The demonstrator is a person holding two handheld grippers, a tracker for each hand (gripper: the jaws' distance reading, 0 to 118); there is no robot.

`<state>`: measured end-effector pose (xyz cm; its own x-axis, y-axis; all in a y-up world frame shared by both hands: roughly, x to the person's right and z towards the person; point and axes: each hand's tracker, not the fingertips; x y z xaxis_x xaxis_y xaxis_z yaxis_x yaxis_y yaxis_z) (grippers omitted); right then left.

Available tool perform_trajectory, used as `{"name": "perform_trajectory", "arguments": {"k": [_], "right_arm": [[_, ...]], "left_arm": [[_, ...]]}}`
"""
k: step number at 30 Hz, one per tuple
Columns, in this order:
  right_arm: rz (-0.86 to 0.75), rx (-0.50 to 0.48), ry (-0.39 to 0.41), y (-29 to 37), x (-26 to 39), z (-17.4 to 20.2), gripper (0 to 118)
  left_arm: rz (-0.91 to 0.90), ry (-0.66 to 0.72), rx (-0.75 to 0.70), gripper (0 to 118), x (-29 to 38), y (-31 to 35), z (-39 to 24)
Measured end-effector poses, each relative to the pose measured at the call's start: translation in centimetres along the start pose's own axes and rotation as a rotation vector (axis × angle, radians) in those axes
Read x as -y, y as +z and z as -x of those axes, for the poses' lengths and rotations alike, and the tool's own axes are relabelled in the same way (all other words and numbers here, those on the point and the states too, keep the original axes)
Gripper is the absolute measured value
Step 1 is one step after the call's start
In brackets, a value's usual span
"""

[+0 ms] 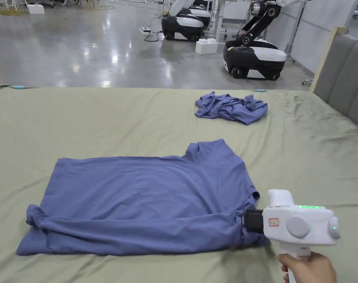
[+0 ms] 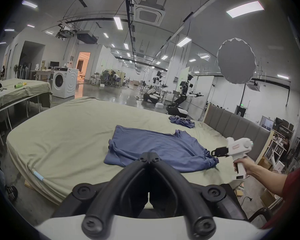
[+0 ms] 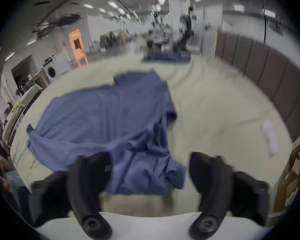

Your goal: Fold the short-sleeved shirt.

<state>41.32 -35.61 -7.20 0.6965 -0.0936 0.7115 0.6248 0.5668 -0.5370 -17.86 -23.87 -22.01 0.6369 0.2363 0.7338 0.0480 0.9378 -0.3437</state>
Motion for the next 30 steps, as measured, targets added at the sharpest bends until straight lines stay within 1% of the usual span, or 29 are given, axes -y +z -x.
{"name": "perform_trajectory", "arguments": {"k": [1,2,3,4,5,6,7,8,9,10,11,12,13,14,15,16,17,18,19,20,21,22,23,24,26,27,28,29,30], "right_arm": [[0.04,-0.015,-0.026,-1.1,0.3,-0.6,77],[0.064,-0.05,-0.085,-1.8,0.7,-1.1,59],[0.042,-0.021,-0.119,-1.6,2.3,-1.4,41],[-0.04,-0.038,-0.13,-0.6,2.5,-1.6,30],[-0.023,-0.091,-0.137,-0.5,2.2,-2.0,20],[-0.007,-0.087,-0.13,-0.6,2.0,-2.0,16],[-0.014,-0.075,-0.112,0.3,3.0,-1.5,16],[-0.016,-0.076,-0.086,0.3,3.0,-1.3,15],[-0.013,-0.064,-0.068,0.2,3.1,-1.1,15],[-0.011,-0.062,-0.069,0.0,3.2,-1.0,15],[-0.012,-0.057,-0.064,1.0,3.8,0.2,15],[-0.015,-0.051,-0.057,1.0,4.0,0.5,15],[-0.035,-0.036,-0.035,1.0,4.1,0.9,15],[-0.038,-0.028,-0.021,1.1,4.3,1.3,15],[-0.04,-0.023,-0.012,1.1,4.1,1.1,15],[-0.041,-0.021,-0.007,1.2,4.2,1.2,15],[-0.025,-0.035,-0.018,1.3,4.4,1.4,15],[-0.026,-0.039,-0.024,1.5,4.6,1.4,15],[-0.027,-0.049,-0.041,1.5,4.2,0.8,15],[-0.024,-0.057,-0.053,1.7,4.3,0.8,15],[-0.017,-0.067,-0.062,1.9,4.4,0.9,15],[-0.017,-0.07,-0.063,2.1,4.5,1.1,15],[-0.018,-0.072,-0.061,2.0,4.0,0.6,15],[-0.016,-0.075,-0.057,2.3,4.0,0.7,15],[-0.025,-0.068,-0.048,2.9,4.2,1.2,15],[-0.024,-0.066,-0.041,2.8,3.7,0.9,15],[-0.032,-0.066,-0.046,3.1,3.7,0.7,15],[-0.052,-0.08,-0.066,3.9,3.8,0.6,14],[-0.061,-0.104,-0.076,4.6,3.8,0.5,14]], "left_arm": [[0.006,0.004,-0.004,0,0.0,-0.2,0.0],[0.016,0.013,0.004,0,0.2,-0.6,0.0],[0.017,0.014,0.001,0,0.3,-0.9,-0.1],[0.027,0.011,-0.014,0,-0.4,-1.7,-0.7],[0.059,0.01,-0.013,2,-0.6,-2.9,-0.6],[0.094,0.016,0.016,20,-0.9,-4.4,-0.2],[0.132,0.023,0.052,48,-1.4,-6.8,0.4],[0.188,0.033,0.07,96,-1.9,-9.2,2.2],[0.224,0.043,0.043,111,-2.4,-11.6,3.3],[0.279,0.038,-0.001,114,-2.8,-14.6,4.4],[0.356,0.054,-0.01,114,-2.8,-18.4,6.0],[0.404,0.053,-0.045,114,-2.3,-20.6,7.8],[0.509,0.069,-0.085,114,-1.7,-23.8,9.5],[0.599,0.115,-0.107,114,-1.0,-26.5,10.9],[0.653,0.129,-0.124,112,0.0,-28.4,11.9],[0.693,0.14,-0.135,105,0.9,-29.4,12.3],[0.734,0.114,-0.152,87,1.8,-30.5,12.4],[0.78,0.064,-0.176,75,2.6,-31.5,12.3],[0.82,-0.003,-0.209,71,3.6,-32.4,12.1],[0.811,-0.01,-0.174,71,4.0,-32.1,11.8],[0.766,0.015,-0.185,65,3.3,-31.7,11.7],[0.741,0.045,-0.181,48,2.7,-31.7,11.9],[0.721,0.045,-0.186,8,2.2,-31.2,11.9],[0.654,0.056,-0.155,8,1.6,-29.9,11.6],[0.699,0.026,-0.143,8,1.1,-29.5,10.9],[0.692,0.016,-0.138,8,1.0,-29.2,10.8],[0.674,0.031,-0.118,8,0.7,-28.6,10.9],[0.677,0.107,-0.091,8,0.5,-28.2,11.2],[0.663,0.139,-0.075,8,0.2,-27.6,11.3]]}}
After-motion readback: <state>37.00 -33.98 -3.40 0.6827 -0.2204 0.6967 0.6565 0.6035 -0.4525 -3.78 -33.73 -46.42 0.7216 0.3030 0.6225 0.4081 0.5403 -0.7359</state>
